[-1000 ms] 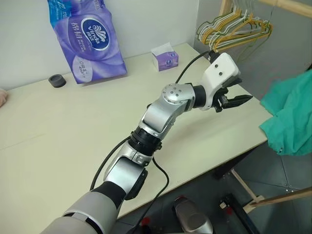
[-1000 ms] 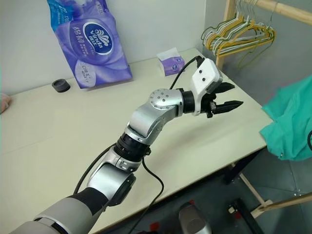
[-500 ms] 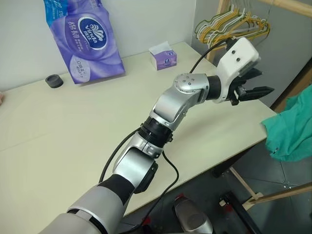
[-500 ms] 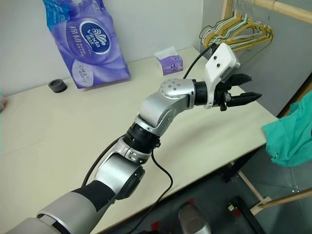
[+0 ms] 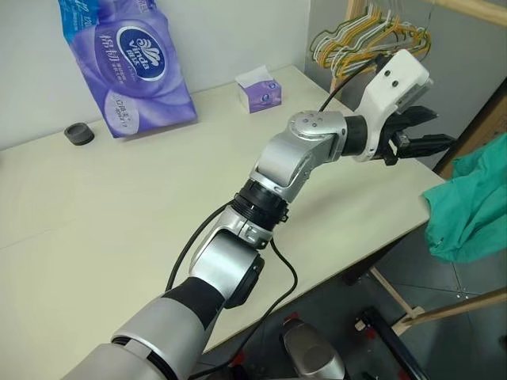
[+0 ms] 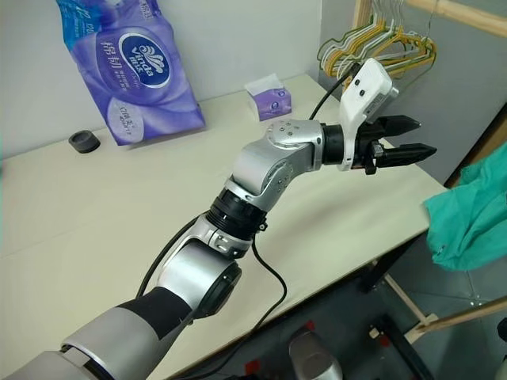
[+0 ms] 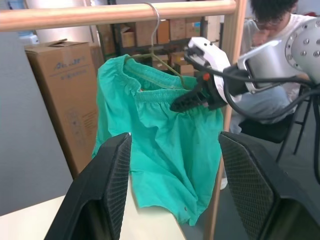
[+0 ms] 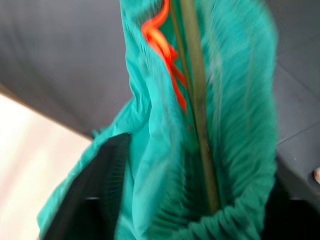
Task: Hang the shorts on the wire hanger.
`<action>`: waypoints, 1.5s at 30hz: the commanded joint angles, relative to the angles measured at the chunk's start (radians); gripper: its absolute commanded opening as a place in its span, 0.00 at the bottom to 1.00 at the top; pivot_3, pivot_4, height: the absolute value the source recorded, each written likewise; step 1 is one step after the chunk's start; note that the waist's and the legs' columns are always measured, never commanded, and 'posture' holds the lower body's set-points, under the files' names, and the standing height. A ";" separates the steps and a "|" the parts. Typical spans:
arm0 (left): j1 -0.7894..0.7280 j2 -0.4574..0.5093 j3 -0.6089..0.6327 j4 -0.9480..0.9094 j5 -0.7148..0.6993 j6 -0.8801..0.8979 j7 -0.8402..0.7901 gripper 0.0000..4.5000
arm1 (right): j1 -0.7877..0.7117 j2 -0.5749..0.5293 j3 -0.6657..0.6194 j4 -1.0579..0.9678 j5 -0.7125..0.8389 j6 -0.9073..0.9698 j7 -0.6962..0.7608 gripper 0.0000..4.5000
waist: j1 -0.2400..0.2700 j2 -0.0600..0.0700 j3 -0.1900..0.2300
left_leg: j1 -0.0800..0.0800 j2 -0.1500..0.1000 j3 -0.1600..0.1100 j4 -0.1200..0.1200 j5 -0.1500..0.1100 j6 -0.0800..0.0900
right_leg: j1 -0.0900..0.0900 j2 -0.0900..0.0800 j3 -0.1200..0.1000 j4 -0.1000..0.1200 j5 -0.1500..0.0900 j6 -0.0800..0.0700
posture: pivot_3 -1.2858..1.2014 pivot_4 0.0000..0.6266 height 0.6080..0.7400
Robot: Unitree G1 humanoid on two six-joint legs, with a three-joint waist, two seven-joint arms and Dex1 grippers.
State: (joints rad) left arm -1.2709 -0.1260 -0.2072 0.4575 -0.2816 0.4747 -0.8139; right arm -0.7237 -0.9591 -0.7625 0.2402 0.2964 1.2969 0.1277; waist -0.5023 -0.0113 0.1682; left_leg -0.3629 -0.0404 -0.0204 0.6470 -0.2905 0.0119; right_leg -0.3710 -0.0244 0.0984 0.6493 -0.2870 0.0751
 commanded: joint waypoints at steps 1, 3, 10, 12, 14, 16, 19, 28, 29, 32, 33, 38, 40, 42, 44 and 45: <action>-0.029 -0.010 0.004 -0.016 0.001 -0.021 -0.011 0.65 | -0.039 -0.009 -0.022 -0.076 0.000 -0.009 -0.027 0.99 | -0.002 0.000 0.000 | 0.000 0.000 0.000 0.000 0.000 0.000 | 0.000 0.000 0.000 0.000 0.000 0.000 | 0.30 0.30 1.00; -0.029 -0.010 0.002 -0.015 0.004 -0.024 -0.015 0.65 | -0.057 0.005 -0.010 -0.122 -0.006 -0.009 -0.052 0.99 | -0.005 0.000 0.000 | 0.000 0.000 0.000 0.000 0.000 0.000 | 0.000 0.000 0.000 0.000 0.000 0.000 | 0.30 0.30 1.00; -0.021 -0.010 -0.004 -0.019 0.018 -0.028 -0.021 0.65 | -0.018 -0.003 0.123 -0.197 -0.095 -0.218 -0.090 0.99 | -0.022 0.001 0.000 | 0.000 0.000 0.000 0.000 0.000 0.000 | 0.000 0.000 0.001 0.000 0.000 0.001 | 0.30 0.28 1.00; -0.016 -0.006 -0.005 -0.022 0.022 -0.024 -0.021 0.65 | -0.003 -0.011 0.160 -0.204 -0.135 -0.321 -0.102 0.99 | -0.023 0.001 0.000 | 0.000 0.000 0.001 0.000 0.000 0.000 | 0.000 -0.001 0.001 0.000 0.000 0.001 | 0.30 0.27 1.00; -0.011 0.000 -0.007 -0.024 0.029 -0.024 -0.020 0.65 | 0.023 -0.033 0.211 -0.210 -0.186 -0.467 -0.097 0.99 | -0.023 0.001 0.000 | 0.000 0.000 0.001 0.000 0.000 0.000 | 0.000 -0.001 0.001 0.000 0.001 0.001 | 0.30 0.27 1.00; -0.005 0.006 -0.009 -0.026 0.038 -0.027 -0.016 0.65 | 0.047 -0.043 0.252 -0.220 -0.225 -0.604 -0.082 0.99 | -0.025 0.002 -0.001 | 0.000 0.000 0.001 0.000 0.000 0.000 | 0.000 -0.001 0.001 0.000 0.001 0.001 | 0.31 0.26 1.00; 0.009 0.021 -0.010 -0.030 0.060 -0.037 -0.004 0.65 | 0.084 -0.042 0.311 -0.242 -0.265 -0.798 -0.045 0.99 | -0.028 0.002 -0.001 | 0.001 0.000 0.001 0.000 0.000 0.000 | 0.000 0.000 0.001 0.001 0.001 0.001 | 0.31 0.25 1.00; 0.277 0.237 0.037 -0.290 0.157 0.043 0.153 0.65 | 0.194 0.297 0.538 -0.412 -0.097 -0.978 0.195 0.99 | -0.028 0.007 -0.007 | 0.003 0.002 -0.001 0.006 0.000 0.000 | 0.001 0.002 0.001 0.008 0.005 0.006 | 0.35 0.17 1.00; 0.324 0.262 0.051 -0.343 0.163 0.071 0.182 0.65 | 0.205 0.330 0.561 -0.425 -0.079 -0.977 0.218 0.99 | -0.024 0.007 -0.007 | 0.001 0.001 -0.001 0.009 0.000 0.000 | -0.002 0.000 0.001 0.013 0.005 0.006 | 0.36 0.17 1.00; 0.470 0.318 0.096 -0.476 0.213 0.107 0.308 0.65 | 0.229 0.414 0.636 -0.434 -0.056 -0.981 0.273 0.99 | 0.012 0.007 -0.008 | -0.002 0.001 -0.006 0.016 0.000 0.000 | -0.006 -0.002 -0.001 0.017 0.008 0.002 | 0.37 0.15 1.00; 0.535 0.311 0.148 -0.526 0.224 0.124 0.388 0.65 | 0.238 0.451 0.666 -0.426 -0.042 -0.973 0.289 0.99 | 0.028 0.006 -0.009 | -0.003 0.001 -0.007 0.017 0.000 0.000 | -0.006 -0.006 -0.002 0.017 0.008 0.001 | 0.38 0.14 1.00; 0.809 0.275 0.287 -0.709 0.356 0.156 0.716 0.65 | 0.252 0.592 0.762 -0.316 -0.061 -1.041 0.321 0.99 | 0.096 -0.004 -0.020 | -0.003 -0.001 -0.010 0.019 0.000 0.000 | -0.007 -0.010 -0.004 0.019 0.008 0.000 | 0.40 0.12 1.00; 0.909 0.247 0.319 -0.772 0.401 0.162 0.811 0.65 | 0.253 0.634 0.792 -0.259 -0.066 -1.066 0.337 0.99 | 0.128 -0.008 -0.023 | -0.003 -0.002 -0.010 0.020 0.000 0.000 | -0.007 -0.011 -0.005 0.022 0.008 0.000 | 0.42 0.11 1.00; 1.015 0.218 0.348 -0.825 0.414 0.156 0.865 0.65 | 0.258 0.675 0.816 -0.205 -0.067 -1.094 0.352 0.99 | 0.159 -0.011 -0.025 | -0.004 -0.002 -0.011 0.021 0.000 0.000 | -0.009 -0.011 -0.005 0.024 0.008 0.000 | 0.43 0.11 1.00; 1.104 0.199 0.364 -0.857 0.423 0.131 0.897 0.65 | 0.257 0.712 0.835 -0.150 -0.077 -1.127 0.363 0.99 | 0.192 -0.014 -0.029 | -0.004 -0.002 -0.012 0.022 0.000 0.000 | -0.009 -0.011 -0.007 0.024 0.009 0.000 | 0.44 0.10 1.00; 1.137 0.190 0.372 -0.867 0.423 0.126 0.909 0.65 | 0.256 0.729 0.842 -0.125 -0.083 -1.143 0.366 0.99 | 0.204 -0.015 -0.030 | -0.004 -0.002 -0.013 0.022 0.000 0.000 | -0.009 -0.011 -0.008 0.025 0.009 0.000 | 0.44 0.10 1.00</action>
State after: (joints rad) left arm -0.1388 0.0699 0.1570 -0.3480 0.1275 0.6322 0.0683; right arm -0.4542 -0.2391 0.0732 0.1096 0.2177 0.1990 0.4820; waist -0.2983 -0.0264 0.1385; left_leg -0.3675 -0.0429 -0.0340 0.6691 -0.2906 0.0115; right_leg -0.3804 -0.0357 0.0902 0.6743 -0.2784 0.0751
